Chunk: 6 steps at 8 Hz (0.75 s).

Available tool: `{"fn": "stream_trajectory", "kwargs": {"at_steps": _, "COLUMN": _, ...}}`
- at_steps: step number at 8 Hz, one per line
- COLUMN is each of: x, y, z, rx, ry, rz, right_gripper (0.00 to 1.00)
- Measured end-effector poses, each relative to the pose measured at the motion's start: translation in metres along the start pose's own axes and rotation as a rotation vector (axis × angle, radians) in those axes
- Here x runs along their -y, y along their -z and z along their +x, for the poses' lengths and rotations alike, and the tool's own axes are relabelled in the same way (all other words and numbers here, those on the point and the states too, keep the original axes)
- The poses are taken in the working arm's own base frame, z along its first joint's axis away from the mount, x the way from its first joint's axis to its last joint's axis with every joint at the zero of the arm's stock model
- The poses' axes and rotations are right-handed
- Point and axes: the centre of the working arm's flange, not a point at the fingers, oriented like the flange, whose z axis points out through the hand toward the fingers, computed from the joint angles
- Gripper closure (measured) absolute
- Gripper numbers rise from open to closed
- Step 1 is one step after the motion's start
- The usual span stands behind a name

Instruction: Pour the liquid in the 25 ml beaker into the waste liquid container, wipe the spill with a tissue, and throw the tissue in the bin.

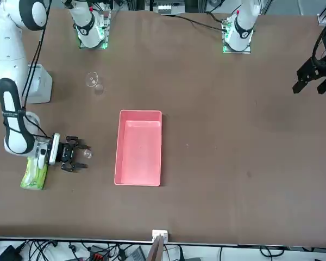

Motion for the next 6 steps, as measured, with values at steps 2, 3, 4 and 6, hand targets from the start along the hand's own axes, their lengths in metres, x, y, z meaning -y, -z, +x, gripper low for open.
{"fn": "stream_trajectory", "kwargs": {"at_steps": 2, "x": 0.001, "y": -0.003, "z": -0.002, "rx": -0.002, "ry": -0.003, "rz": 0.004, "right_gripper": 0.0}}
{"fn": "stream_trajectory", "kwargs": {"at_steps": 3, "x": 0.001, "y": -0.005, "z": -0.001, "rx": -0.003, "ry": -0.001, "rz": 0.006, "right_gripper": 0.0}}
{"fn": "stream_trajectory", "kwargs": {"at_steps": 4, "x": 0.001, "y": -0.008, "z": 0.0, "rx": -0.004, "ry": 0.0, "rz": 0.009, "right_gripper": 0.0}}
{"fn": "stream_trajectory", "kwargs": {"at_steps": 6, "x": 0.001, "y": -0.012, "z": 0.0, "rx": -0.006, "ry": -0.002, "rz": 0.013, "right_gripper": 0.0}}
